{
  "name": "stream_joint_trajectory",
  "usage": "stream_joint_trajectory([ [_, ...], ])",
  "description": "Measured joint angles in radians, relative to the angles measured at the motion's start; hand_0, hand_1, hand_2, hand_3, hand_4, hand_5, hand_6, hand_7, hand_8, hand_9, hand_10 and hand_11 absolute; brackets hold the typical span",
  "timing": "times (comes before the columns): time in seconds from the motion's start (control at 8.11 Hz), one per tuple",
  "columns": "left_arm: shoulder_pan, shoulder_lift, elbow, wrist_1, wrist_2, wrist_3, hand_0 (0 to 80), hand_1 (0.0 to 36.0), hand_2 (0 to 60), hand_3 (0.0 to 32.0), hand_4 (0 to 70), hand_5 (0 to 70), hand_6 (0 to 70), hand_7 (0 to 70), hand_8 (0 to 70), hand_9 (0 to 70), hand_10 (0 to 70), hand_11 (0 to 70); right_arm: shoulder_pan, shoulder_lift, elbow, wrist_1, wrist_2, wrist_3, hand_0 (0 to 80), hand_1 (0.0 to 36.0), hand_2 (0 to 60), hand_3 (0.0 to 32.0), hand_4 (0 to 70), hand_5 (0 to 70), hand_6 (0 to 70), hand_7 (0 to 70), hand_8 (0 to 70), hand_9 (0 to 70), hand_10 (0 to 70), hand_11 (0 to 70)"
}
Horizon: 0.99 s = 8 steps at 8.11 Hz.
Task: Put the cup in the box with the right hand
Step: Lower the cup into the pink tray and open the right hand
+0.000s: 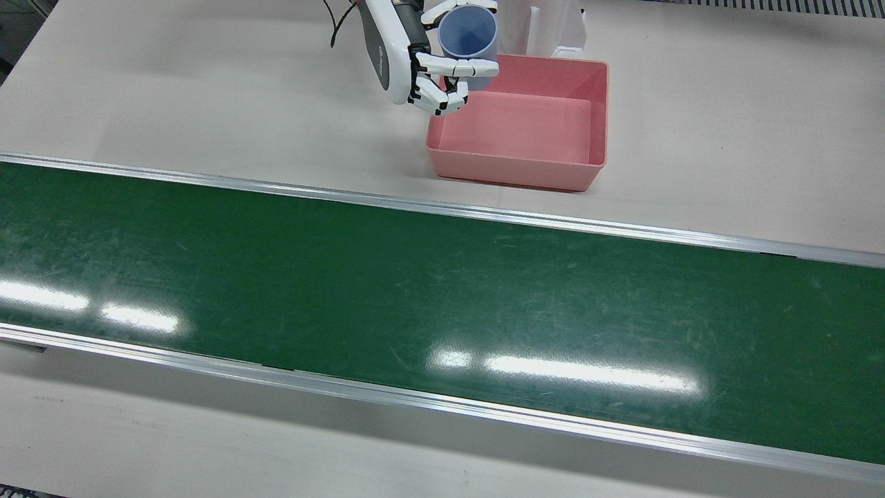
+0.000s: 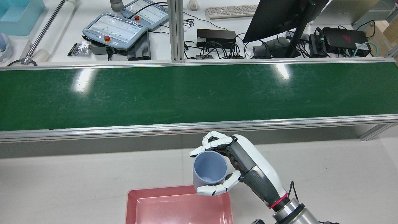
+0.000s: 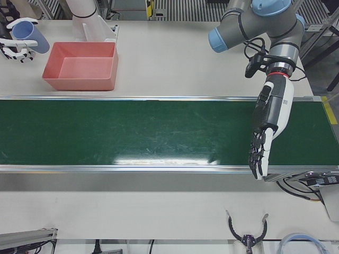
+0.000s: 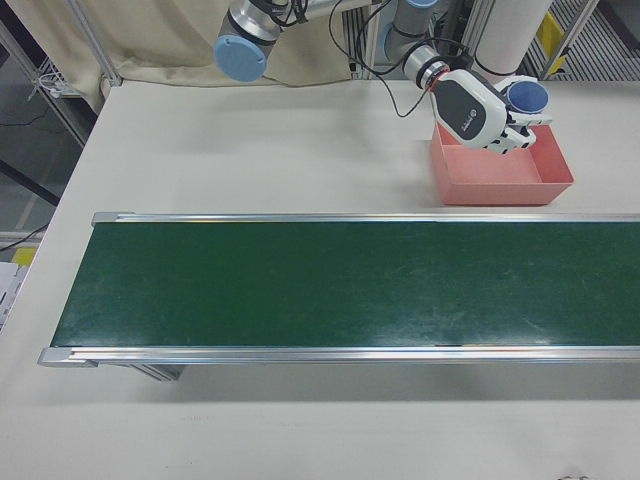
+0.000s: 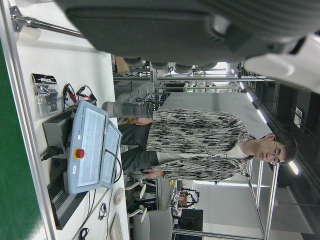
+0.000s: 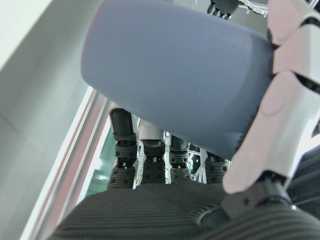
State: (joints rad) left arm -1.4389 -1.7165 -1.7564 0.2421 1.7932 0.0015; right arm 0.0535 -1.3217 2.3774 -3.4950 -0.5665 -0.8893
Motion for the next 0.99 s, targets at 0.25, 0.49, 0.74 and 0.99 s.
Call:
stream_joint_trajectory([
  [0.25,0.0,0.0,0.0,-0.001,0.0,0.0,0.0,0.0,0.0,0.0,0.0,0.0,0.0,0.0,0.0,0.0,0.0,0.0,-0.038,0.015,-0.16,0.136,0.006,-0.025,59.7,18.5,1.7,0.0,18.0,6.3,3.3,8.8,4.0,7.8,0.0,1.6],
  [0.49,0.0,0.0,0.0,-0.001,0.0,0.0,0.0,0.0,0.0,0.0,0.0,0.0,0.0,0.0,0.0,0.0,0.0,0.0,-0.07,0.047,-0.248,0.201,0.008,-0.03,54.2,12.2,0.2,0.0,11.5,5.1,3.1,9.4,4.6,9.1,0.0,0.0],
  [0.74,0.0,0.0,0.0,-0.001,0.0,0.0,0.0,0.0,0.0,0.0,0.0,0.0,0.0,0.0,0.0,0.0,0.0,0.0,-0.083,0.067,-0.24,0.212,0.007,-0.031,55.5,10.1,0.5,0.0,19.4,4.9,3.6,12.1,5.6,11.0,0.0,0.0],
  [0.99,0.0,0.0,0.0,-0.001,0.0,-0.001,0.0,0.0,0.0,0.0,0.0,0.0,0.0,0.0,0.0,0.0,0.0,0.0,-0.083,0.06,-0.178,0.21,0.004,-0.032,53.9,11.2,1.9,0.0,20.1,4.7,3.8,13.7,5.9,11.8,0.0,0.0],
])
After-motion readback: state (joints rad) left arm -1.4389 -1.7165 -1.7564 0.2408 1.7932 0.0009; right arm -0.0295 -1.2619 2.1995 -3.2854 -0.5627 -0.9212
